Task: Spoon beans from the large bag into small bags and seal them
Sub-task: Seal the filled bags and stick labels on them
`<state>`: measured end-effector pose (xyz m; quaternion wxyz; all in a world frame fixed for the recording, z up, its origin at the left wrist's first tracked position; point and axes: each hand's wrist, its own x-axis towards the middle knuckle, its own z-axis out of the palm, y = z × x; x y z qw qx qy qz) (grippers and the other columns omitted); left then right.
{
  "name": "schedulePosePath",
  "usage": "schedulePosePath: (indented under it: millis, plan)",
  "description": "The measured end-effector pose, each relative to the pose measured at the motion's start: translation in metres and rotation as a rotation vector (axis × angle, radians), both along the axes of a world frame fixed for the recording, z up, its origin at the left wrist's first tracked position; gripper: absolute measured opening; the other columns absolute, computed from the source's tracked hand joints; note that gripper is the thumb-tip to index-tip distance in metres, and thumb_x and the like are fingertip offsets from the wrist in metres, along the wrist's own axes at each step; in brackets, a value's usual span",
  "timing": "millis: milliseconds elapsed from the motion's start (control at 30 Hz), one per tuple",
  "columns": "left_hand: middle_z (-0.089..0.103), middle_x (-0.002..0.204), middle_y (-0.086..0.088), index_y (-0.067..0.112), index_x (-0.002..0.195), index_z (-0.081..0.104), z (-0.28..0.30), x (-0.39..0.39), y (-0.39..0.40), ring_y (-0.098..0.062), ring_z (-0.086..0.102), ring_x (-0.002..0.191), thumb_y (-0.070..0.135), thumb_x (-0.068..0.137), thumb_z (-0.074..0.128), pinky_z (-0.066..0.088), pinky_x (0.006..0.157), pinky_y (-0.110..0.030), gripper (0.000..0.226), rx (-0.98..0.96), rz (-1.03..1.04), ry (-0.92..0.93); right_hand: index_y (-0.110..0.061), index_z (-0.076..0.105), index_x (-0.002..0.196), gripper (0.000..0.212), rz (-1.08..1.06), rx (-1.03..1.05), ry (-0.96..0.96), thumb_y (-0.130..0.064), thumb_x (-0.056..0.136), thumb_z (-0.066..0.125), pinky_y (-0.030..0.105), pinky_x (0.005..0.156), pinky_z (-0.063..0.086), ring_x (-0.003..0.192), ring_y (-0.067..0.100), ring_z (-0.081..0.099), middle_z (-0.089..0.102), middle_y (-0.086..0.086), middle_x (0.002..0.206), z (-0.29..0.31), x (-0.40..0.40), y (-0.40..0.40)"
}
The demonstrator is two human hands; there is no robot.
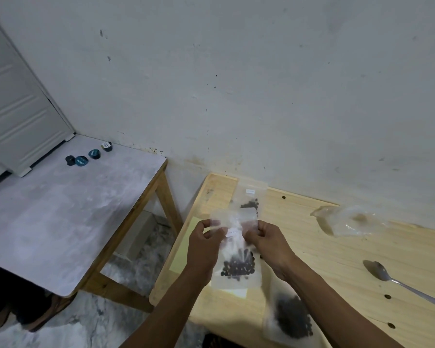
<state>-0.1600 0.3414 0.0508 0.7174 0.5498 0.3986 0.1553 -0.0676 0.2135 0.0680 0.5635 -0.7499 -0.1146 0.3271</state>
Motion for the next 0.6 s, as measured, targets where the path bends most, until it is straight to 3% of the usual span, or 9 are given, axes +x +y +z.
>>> schedulePosePath:
  millis: [133,233,333,400,533,600]
  plan:
    - [0.072,0.081,-0.012,0.012,0.111,0.062,-0.008,0.013,0.011,-0.021,0.064,0.071,0.01,0.09,0.068,0.051,0.071,-0.035,0.022,-0.059,0.06,-0.005,-0.025,0.064,0.114,0.026,0.077,0.014,0.096,-0.011,0.093,0.065,0.025,0.061,0.047,0.069,0.015,0.061,0.059,-0.003,0.07,-0.019,0.005,-0.015]
    - [0.073,0.085,-0.006,0.014,0.122,0.06,-0.018,0.026,0.021,-0.018,0.065,0.073,0.014,0.093,0.061,0.052,0.071,-0.034,0.029,-0.03,0.029,0.046,-0.023,0.062,0.119,0.033,0.029,-0.008,0.102,-0.005,0.091,0.066,0.032,0.064,0.047,0.068,0.015,0.061,0.061,-0.001,0.07,-0.033,0.01,-0.021]
    - [0.072,0.102,-0.01,0.019,0.127,0.054,-0.028,0.037,0.025,-0.027,0.069,0.091,0.016,0.096,0.058,0.056,0.083,-0.041,0.031,-0.023,-0.091,0.114,-0.025,0.059,0.118,0.037,-0.147,0.019,0.103,0.002,0.092,0.061,0.031,0.063,0.052,0.072,0.02,0.065,0.068,0.007,0.076,-0.039,0.019,-0.021]
    - [0.069,0.103,-0.009,0.022,0.128,0.052,-0.034,0.047,0.024,-0.027,0.068,0.092,0.012,0.097,0.055,0.057,0.085,-0.043,0.033,0.013,-0.192,0.171,-0.023,0.059,0.114,0.034,-0.276,0.054,0.135,0.003,0.092,0.06,0.029,0.059,0.053,0.072,0.021,0.066,0.067,0.011,0.078,-0.042,0.029,-0.017]
    - [0.065,0.097,-0.008,0.024,0.134,0.054,-0.042,0.073,0.029,-0.016,0.058,0.07,0.005,0.095,0.051,0.048,0.058,-0.021,0.043,0.212,-0.302,0.266,-0.005,0.063,0.114,0.023,-0.398,-0.039,0.123,0.003,0.092,0.059,0.026,0.064,0.051,0.069,0.018,0.061,0.065,0.007,0.079,-0.053,0.05,-0.003]
    - [0.064,0.109,-0.017,0.024,0.14,0.049,-0.045,0.09,0.034,-0.016,0.055,0.074,0.002,0.094,0.05,0.044,0.055,-0.016,0.052,0.337,-0.37,0.304,-0.006,0.062,0.118,0.027,-0.367,-0.122,0.085,0.002,0.094,0.054,0.025,0.068,0.051,0.071,0.015,0.061,0.068,0.007,0.087,-0.056,0.058,0.003]
